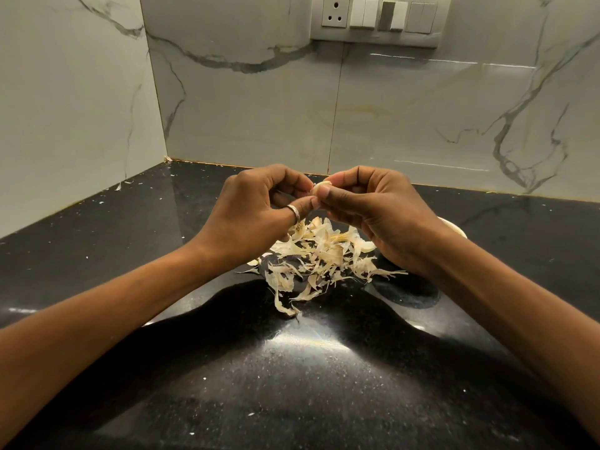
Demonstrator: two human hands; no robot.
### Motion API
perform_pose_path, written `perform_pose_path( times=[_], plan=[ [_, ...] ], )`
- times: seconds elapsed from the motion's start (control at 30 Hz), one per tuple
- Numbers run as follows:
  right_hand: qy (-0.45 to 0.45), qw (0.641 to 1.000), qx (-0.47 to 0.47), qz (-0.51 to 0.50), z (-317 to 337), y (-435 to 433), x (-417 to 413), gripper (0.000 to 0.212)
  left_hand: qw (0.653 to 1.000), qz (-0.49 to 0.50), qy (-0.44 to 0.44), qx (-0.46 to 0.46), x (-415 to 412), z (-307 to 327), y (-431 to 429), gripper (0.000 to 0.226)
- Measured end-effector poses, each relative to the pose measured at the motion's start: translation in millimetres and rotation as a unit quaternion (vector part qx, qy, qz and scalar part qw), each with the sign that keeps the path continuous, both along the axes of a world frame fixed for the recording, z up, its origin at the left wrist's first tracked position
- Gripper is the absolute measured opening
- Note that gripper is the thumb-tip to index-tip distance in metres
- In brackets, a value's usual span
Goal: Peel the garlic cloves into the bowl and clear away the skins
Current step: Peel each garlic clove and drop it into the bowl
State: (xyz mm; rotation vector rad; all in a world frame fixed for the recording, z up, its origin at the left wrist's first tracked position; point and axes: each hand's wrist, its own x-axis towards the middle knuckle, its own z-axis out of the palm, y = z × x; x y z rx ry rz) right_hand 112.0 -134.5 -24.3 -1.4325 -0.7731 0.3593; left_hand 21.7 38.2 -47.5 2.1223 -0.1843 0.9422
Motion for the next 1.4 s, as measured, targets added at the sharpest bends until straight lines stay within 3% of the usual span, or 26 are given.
perform_pose_path(
  times=[0.13,0.53,0.73,1.0,1.2,1.4],
  plan=[
    [-0.025,1.0,-0.01,0.01,-0.3,-0.9,-0.7,0.034,1.0,-0.009,0.003,-0.015,-1.5,2.0,-1.2,0.037],
    [-0.085,0.996,-0.001,0.001,0.8,-3.6,-3.4,0.034,0.999,-0.019,-0.021,-0.032,-6.1,4.5,-3.7,0.039],
    [-0.113,0.993,-0.009,-0.011,0.5,-3.3,-4.6,0.028,1.0,-0.005,-0.02,-0.018,-4.0,3.3,0.0,0.02],
    [-0.124,0.992,-0.016,-0.014,0.5,-4.1,-3.9,0.029,1.0,-0.02,-0.004,-0.018,-2.6,2.7,2.5,0.017],
    [-0.073,0.997,0.006,0.0,2.5,-5.2,-5.5,0.037,0.998,-0.046,0.015,-0.032,-2.8,3.6,-0.6,0.022],
    [0.026,0.998,0.056,0.011,4.5,-4.0,-4.9,0.031,0.999,-0.02,0.007,-0.042,-1.7,3.1,0.8,0.014]
  ],
)
